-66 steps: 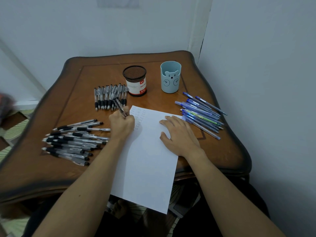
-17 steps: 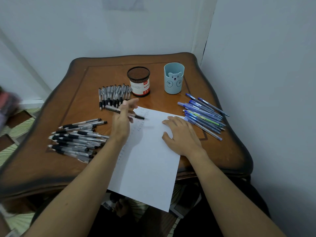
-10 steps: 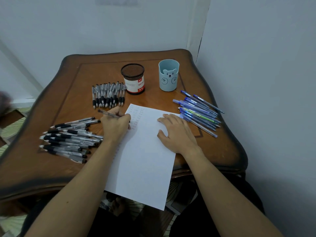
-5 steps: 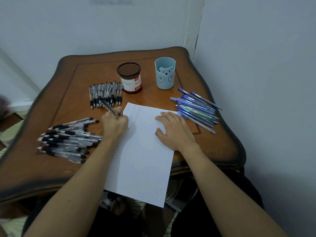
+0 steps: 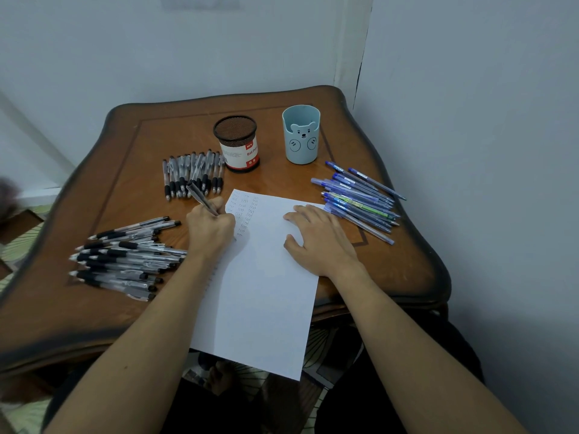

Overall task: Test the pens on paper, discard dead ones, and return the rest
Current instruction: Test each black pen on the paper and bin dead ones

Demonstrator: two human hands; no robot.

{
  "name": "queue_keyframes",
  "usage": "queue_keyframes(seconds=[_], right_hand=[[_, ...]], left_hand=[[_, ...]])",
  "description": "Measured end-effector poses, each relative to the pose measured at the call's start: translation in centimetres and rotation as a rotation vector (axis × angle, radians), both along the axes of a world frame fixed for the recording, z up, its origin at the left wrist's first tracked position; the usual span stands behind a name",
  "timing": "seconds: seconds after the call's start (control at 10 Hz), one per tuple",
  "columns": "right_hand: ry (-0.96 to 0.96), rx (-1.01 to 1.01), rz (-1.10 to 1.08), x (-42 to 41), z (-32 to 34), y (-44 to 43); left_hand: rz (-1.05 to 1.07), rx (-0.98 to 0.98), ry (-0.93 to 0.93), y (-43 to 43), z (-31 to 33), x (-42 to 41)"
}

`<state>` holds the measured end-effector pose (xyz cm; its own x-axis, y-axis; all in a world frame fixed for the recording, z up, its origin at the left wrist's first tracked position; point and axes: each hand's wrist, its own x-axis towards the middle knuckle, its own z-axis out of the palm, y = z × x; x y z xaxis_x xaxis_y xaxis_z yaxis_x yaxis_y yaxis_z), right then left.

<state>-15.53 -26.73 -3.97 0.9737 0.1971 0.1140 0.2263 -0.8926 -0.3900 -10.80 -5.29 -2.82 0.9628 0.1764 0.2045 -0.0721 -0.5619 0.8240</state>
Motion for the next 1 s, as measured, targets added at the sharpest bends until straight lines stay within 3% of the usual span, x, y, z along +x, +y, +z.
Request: queue_keyframes(seconds=[1.0], right_hand=[[-0.003,-0.007,-0.005,0.0,-0.1,0.0]], left_hand=[[-0.089,-0.002,-0.018,0.3,-1.4,0.4]])
